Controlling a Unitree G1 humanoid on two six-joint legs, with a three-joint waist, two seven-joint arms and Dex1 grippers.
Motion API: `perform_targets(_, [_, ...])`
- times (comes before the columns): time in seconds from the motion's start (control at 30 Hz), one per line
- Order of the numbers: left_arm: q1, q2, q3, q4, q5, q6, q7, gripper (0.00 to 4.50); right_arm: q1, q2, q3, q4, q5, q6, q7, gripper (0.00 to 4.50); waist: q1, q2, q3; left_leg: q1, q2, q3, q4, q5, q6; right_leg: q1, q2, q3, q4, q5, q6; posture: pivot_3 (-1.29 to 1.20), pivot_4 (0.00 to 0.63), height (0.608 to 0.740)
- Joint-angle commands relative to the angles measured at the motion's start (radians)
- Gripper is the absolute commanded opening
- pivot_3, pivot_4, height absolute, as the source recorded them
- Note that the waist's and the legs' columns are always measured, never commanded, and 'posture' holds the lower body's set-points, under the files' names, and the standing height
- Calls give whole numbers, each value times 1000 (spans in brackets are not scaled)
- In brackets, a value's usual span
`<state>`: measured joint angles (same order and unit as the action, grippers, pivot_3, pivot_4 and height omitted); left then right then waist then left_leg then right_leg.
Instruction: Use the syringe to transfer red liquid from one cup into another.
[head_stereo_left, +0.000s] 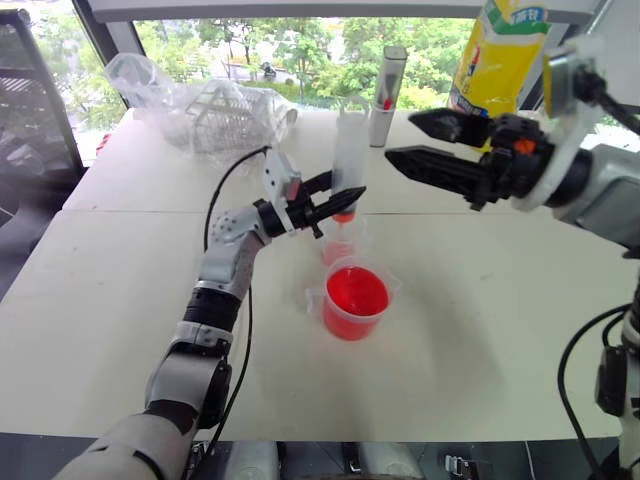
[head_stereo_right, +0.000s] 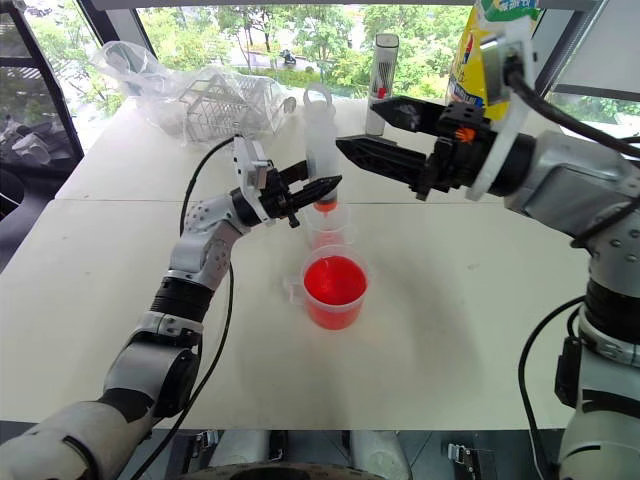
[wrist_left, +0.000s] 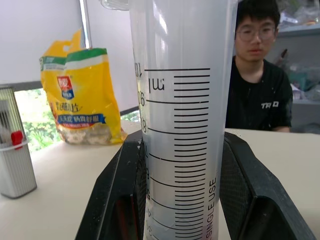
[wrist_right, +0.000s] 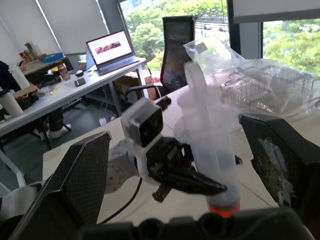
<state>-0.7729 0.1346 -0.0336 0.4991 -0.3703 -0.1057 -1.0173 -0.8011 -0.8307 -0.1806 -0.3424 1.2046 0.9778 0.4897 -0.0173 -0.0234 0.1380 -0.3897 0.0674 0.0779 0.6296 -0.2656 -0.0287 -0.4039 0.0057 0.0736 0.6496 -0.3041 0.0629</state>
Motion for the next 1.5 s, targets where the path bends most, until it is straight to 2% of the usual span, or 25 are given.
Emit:
perform_targets(0.03, [-39,-10,2,27,19,-61,-13,1330,-68,32,35,38,-84,-38,14,4458,-1,0,0,0,0,0,0,0,0,0,0,0,0,0,0,0,150,740])
perform_targets(0.27, [-31,-18,4,73,39,-96,-23,1330,-162,122,154,196,-284,-93,90,4458,0,0,0,-1,0,1,0,0,0,-1,0,0,0,0,0,0,150,740])
perform_targets(0.5, [-32,-23,8,89,49,-108,-22,1330,-213,188,186,315,-388,-114,171,4458,2,0,0,-1,0,1,0,0,0,-2,0,0,0,0,0,0,150,740])
perform_targets(0.6, [-34,-23,10,97,53,-113,-20,1330,-224,201,182,334,-411,-111,200,3621,2,0,0,-1,0,1,0,0,0,-2,0,-1,0,0,0,0,150,740])
perform_targets(0.7, [-36,-24,12,103,56,-117,-18,1330,-233,209,175,342,-426,-102,220,2223,2,0,0,-1,0,1,0,0,0,-2,0,-1,1,0,0,0,150,740])
perform_targets(0.83, [-39,-26,12,114,57,-124,-16,1330,-236,216,173,343,-442,-91,241,56,1,0,0,-1,0,1,0,0,0,-2,0,-1,1,0,0,0,150,740])
perform_targets(1.5, [-71,-34,27,129,48,-127,-6,1330,-239,262,219,338,-488,-6,326,21,1,0,0,-1,0,0,0,0,0,-2,0,-1,1,0,0,0,150,740])
